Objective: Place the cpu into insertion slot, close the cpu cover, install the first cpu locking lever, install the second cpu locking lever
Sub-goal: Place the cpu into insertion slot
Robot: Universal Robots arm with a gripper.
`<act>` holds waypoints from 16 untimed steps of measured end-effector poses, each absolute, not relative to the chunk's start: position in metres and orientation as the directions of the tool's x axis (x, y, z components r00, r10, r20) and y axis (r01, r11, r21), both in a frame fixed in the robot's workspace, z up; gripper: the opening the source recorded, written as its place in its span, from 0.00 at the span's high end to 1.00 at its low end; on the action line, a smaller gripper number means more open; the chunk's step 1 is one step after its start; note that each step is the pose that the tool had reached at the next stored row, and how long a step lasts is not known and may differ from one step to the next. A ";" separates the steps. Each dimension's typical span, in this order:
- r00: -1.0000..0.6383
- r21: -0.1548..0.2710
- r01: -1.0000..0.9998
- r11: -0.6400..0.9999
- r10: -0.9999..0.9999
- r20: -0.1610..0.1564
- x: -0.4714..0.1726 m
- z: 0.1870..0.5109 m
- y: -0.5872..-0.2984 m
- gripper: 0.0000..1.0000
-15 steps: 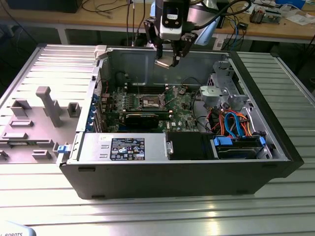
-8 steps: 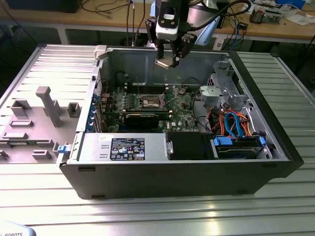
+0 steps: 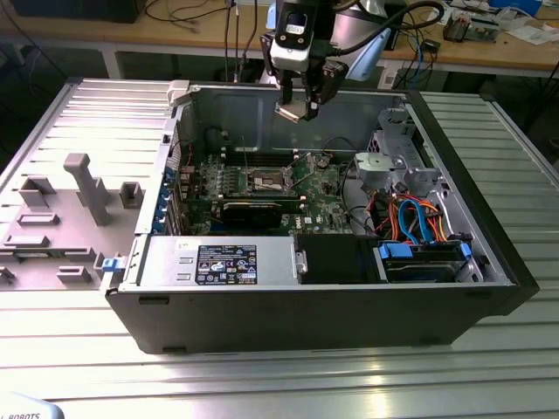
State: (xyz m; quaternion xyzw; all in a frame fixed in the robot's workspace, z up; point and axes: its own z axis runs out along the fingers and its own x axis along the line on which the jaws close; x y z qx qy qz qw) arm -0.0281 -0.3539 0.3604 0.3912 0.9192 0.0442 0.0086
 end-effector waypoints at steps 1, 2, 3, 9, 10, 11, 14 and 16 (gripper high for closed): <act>-0.693 0.088 0.719 0.690 0.720 0.019 -0.028 0.360 -0.354 0.46; -0.693 0.088 0.719 0.690 0.720 0.019 -0.028 0.360 -0.354 0.46; -0.693 0.088 0.719 0.690 0.720 0.019 -0.028 0.360 -0.354 0.46; -0.693 0.088 0.719 0.689 0.721 0.019 -0.028 0.360 -0.354 0.46; -0.693 0.088 0.719 0.689 0.721 0.019 -0.028 0.360 -0.354 0.46; -0.692 0.088 0.720 0.689 0.721 0.019 -0.028 0.360 -0.354 0.46; -0.677 0.088 0.734 0.674 0.735 0.019 -0.028 0.360 -0.354 0.46; -0.653 0.088 0.755 0.649 0.757 0.019 -0.028 0.360 -0.354 0.46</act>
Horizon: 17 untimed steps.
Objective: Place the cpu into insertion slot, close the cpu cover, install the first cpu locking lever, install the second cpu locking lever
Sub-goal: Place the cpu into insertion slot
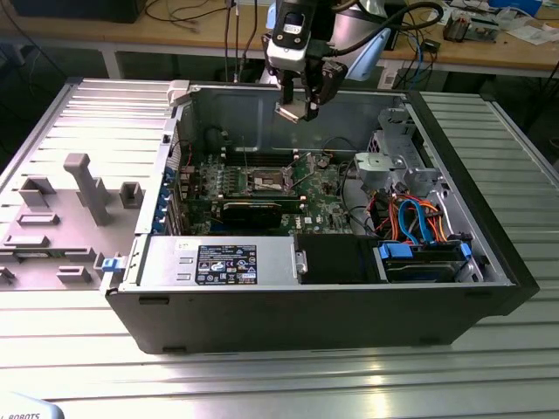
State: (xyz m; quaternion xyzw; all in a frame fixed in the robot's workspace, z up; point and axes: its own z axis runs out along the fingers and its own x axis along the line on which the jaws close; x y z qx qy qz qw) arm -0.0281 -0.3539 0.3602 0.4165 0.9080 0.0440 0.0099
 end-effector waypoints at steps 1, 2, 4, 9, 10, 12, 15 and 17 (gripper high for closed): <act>-0.644 0.088 0.763 0.640 0.765 0.019 -0.028 0.360 -0.354 0.46; -0.636 0.088 0.770 0.632 0.772 0.019 -0.028 0.360 -0.354 0.46; -0.634 0.088 0.772 0.630 0.773 0.019 -0.028 0.360 -0.354 0.46; -0.632 0.088 0.773 0.629 0.775 0.019 -0.028 0.360 -0.354 0.46; -0.632 0.088 0.773 0.628 0.775 0.019 -0.028 0.360 -0.354 0.46; -0.631 0.088 0.773 0.628 0.775 0.019 -0.028 0.360 -0.354 0.46; -0.620 0.088 0.782 0.617 0.784 0.019 -0.028 0.360 -0.354 0.46; -0.594 0.088 0.802 0.591 0.804 0.019 -0.028 0.360 -0.354 0.46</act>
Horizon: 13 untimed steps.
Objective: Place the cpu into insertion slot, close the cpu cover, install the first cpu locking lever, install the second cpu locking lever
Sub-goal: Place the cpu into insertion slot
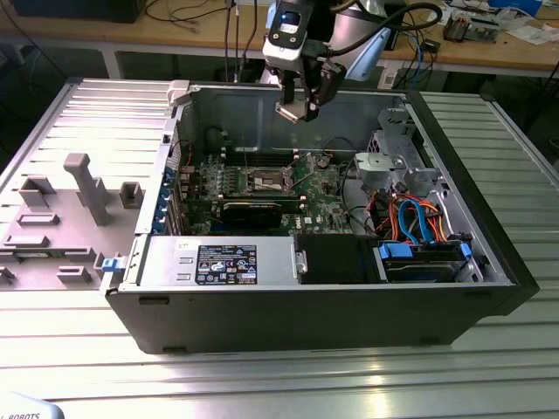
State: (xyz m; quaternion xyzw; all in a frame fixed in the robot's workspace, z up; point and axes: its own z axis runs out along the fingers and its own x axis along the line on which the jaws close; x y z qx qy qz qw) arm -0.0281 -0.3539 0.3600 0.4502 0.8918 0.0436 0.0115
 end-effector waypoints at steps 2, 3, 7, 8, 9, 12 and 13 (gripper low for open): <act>-0.567 0.088 0.821 0.564 0.823 0.019 -0.028 0.360 -0.354 0.46; -0.555 0.088 0.829 0.552 0.831 0.019 -0.028 0.360 -0.354 0.46; -0.513 0.088 0.856 0.510 0.858 0.019 -0.028 0.360 -0.354 0.46; -0.504 0.088 0.861 0.501 0.863 0.019 -0.028 0.360 -0.354 0.46; -0.499 0.088 0.864 0.495 0.867 0.019 -0.028 0.360 -0.354 0.46; -0.481 0.088 0.874 0.478 0.876 0.019 -0.028 0.360 -0.354 0.46; -0.475 0.088 0.878 0.471 0.880 0.019 -0.028 0.360 -0.354 0.46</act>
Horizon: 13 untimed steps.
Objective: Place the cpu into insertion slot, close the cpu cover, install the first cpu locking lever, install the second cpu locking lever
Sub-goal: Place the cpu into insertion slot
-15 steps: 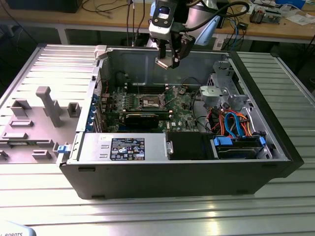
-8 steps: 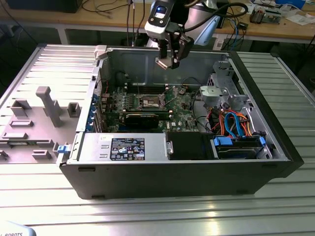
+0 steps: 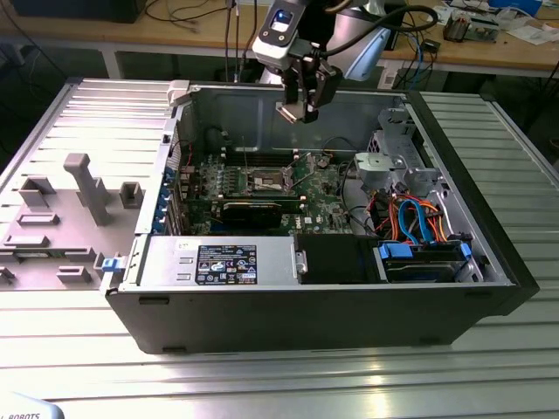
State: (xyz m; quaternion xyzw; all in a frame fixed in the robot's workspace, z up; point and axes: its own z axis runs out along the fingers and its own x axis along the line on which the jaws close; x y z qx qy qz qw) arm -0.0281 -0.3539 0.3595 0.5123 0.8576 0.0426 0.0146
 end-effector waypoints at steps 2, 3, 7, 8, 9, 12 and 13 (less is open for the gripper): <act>-0.462 0.088 0.884 0.459 0.887 0.019 -0.028 0.360 -0.354 0.46; -0.456 0.088 0.887 0.453 0.890 0.019 -0.028 0.360 -0.354 0.46; -0.434 0.088 0.898 0.431 0.901 0.019 -0.028 0.360 -0.354 0.46; -0.428 0.088 0.901 0.425 0.904 0.019 -0.028 0.360 -0.354 0.46; -0.423 0.088 0.903 0.420 0.906 0.019 -0.028 0.360 -0.354 0.46; -0.406 0.088 0.911 0.403 0.913 0.019 -0.028 0.360 -0.354 0.46; -0.403 0.088 0.912 0.400 0.915 0.019 -0.028 0.360 -0.354 0.46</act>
